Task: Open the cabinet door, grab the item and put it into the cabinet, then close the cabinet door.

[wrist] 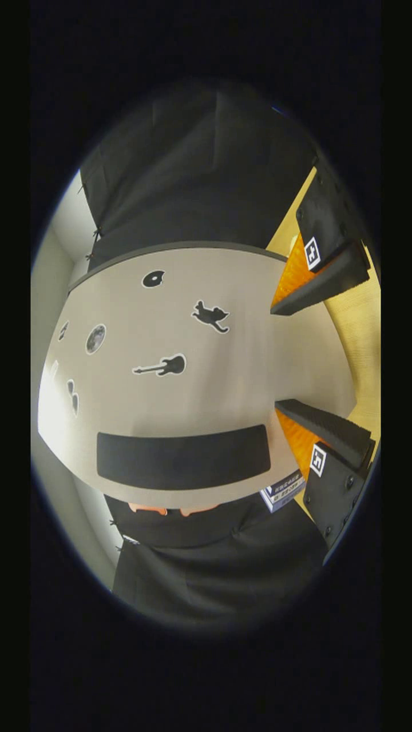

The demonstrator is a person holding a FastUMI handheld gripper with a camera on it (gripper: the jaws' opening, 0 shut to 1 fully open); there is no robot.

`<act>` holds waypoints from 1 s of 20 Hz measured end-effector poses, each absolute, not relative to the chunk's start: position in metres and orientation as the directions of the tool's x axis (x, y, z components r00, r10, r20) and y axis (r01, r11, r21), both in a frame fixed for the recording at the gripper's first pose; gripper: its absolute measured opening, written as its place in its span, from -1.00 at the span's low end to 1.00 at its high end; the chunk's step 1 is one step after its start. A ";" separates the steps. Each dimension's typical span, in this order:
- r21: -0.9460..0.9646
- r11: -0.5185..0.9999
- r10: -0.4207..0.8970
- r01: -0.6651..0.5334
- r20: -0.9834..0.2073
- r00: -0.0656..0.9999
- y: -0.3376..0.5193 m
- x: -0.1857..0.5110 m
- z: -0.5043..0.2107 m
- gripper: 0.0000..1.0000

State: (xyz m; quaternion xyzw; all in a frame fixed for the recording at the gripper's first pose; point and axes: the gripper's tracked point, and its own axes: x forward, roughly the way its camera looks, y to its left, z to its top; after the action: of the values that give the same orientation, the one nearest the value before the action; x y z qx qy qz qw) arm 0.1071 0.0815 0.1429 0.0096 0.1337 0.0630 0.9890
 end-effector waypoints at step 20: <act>-0.048 0.999 -0.015 0.007 -0.175 0.985 -0.052 0.032 0.269 0.94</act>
State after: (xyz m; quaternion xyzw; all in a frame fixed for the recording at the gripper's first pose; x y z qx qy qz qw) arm 0.0319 -0.0523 0.2693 -0.0239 0.0878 -0.0054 0.9958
